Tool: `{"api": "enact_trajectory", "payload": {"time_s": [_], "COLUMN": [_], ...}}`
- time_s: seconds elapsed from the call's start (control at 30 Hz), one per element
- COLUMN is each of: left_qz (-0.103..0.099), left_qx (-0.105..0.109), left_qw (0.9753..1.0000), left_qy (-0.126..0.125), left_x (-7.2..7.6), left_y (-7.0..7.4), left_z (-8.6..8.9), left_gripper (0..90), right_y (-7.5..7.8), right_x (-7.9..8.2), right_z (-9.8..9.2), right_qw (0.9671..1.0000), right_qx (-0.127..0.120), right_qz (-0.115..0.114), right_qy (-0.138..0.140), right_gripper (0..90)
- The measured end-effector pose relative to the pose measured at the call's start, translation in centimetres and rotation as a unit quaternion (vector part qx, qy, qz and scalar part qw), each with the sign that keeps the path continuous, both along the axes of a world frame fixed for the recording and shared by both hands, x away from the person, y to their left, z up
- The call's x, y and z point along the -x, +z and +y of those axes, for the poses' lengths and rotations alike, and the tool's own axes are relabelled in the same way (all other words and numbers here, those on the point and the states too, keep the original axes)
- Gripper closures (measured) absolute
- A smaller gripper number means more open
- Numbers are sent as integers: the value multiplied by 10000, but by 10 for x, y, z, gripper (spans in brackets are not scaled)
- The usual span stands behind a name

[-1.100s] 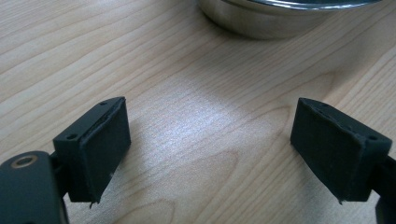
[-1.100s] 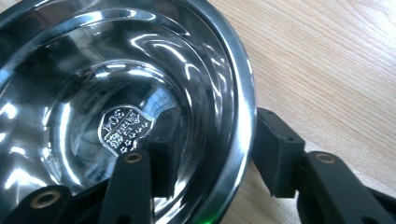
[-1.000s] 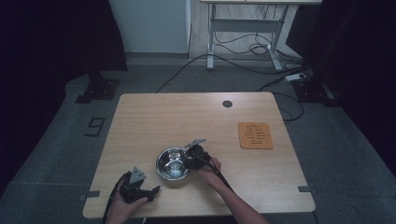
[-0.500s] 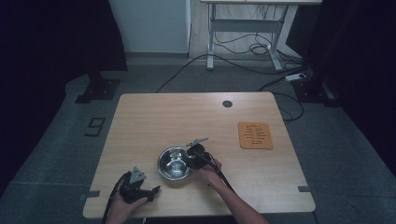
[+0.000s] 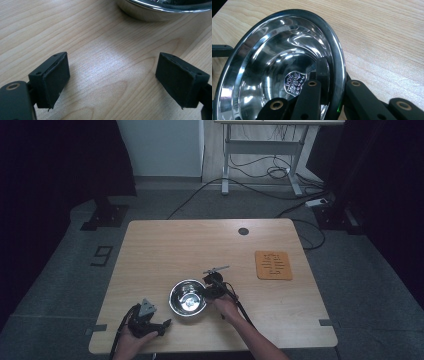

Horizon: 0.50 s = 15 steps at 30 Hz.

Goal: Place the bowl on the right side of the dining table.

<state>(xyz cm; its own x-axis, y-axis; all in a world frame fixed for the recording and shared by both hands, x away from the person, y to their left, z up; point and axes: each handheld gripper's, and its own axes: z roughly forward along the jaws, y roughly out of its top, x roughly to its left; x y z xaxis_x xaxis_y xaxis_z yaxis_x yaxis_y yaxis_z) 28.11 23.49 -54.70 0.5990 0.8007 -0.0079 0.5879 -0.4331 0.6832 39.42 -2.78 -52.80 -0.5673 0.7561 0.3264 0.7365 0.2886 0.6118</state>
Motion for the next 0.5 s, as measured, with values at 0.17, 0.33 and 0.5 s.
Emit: {"api": "enact_trajectory", "payload": {"time_s": [0.17, 0.33, 0.5], "left_qz": [1, -1, 0], "left_qx": [2, 10, 7], "left_qw": [10000, 10000, 10000], "left_qy": [0, 5, 4], "left_x": [0, 0, 0], "left_y": [0, 0, 0], "left_z": [0, 0, 0], "left_gripper": [117, 117, 117], "right_y": [-1, 0, 0], "right_x": [-1, -1, -2], "right_z": [-2, -4, -9], "right_qw": [9999, 9998, 9996], "right_qx": [-93, -177, -256], "right_qz": [58, 43, 57], "right_qy": [4, -37, -61], "right_gripper": [865, 863, 858]}}
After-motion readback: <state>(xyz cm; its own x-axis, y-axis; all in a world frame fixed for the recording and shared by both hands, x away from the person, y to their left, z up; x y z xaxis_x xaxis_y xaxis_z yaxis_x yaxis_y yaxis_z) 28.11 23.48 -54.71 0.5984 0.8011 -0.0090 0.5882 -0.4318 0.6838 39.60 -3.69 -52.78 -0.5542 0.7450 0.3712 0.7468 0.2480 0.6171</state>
